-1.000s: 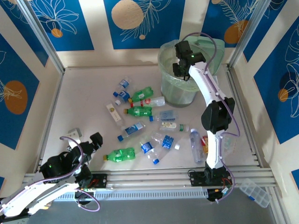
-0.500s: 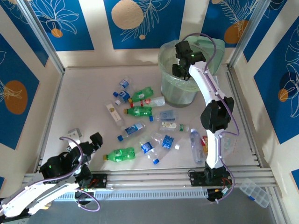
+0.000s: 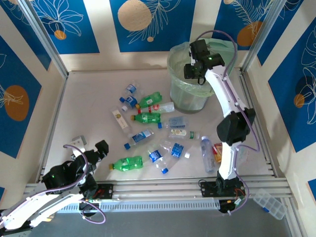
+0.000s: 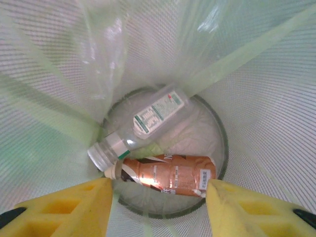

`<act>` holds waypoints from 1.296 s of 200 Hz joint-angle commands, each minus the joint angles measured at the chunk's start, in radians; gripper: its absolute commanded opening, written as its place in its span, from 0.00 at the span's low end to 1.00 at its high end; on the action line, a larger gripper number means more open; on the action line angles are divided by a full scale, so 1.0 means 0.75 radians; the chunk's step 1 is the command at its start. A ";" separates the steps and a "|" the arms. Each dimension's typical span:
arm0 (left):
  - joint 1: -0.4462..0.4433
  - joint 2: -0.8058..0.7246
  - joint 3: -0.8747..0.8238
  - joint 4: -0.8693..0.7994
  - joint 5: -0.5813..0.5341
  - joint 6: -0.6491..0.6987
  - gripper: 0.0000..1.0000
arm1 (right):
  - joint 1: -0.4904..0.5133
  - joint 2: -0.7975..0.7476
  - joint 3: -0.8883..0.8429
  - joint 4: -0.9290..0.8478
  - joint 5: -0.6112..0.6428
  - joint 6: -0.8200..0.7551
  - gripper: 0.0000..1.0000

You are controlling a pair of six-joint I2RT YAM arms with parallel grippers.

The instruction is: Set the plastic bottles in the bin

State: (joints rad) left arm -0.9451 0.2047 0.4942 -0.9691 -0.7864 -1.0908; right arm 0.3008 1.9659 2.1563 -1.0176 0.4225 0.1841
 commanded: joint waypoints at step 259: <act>-0.093 0.597 0.103 0.043 0.580 -0.167 0.99 | 1.196 -1.251 -2.037 1.240 0.508 0.283 0.54</act>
State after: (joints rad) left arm -0.9977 0.5735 0.5446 -0.9436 -0.3790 -1.2850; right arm 1.1984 1.0451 0.6323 -0.1490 0.7601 0.3691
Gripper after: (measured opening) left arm 0.997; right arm 0.544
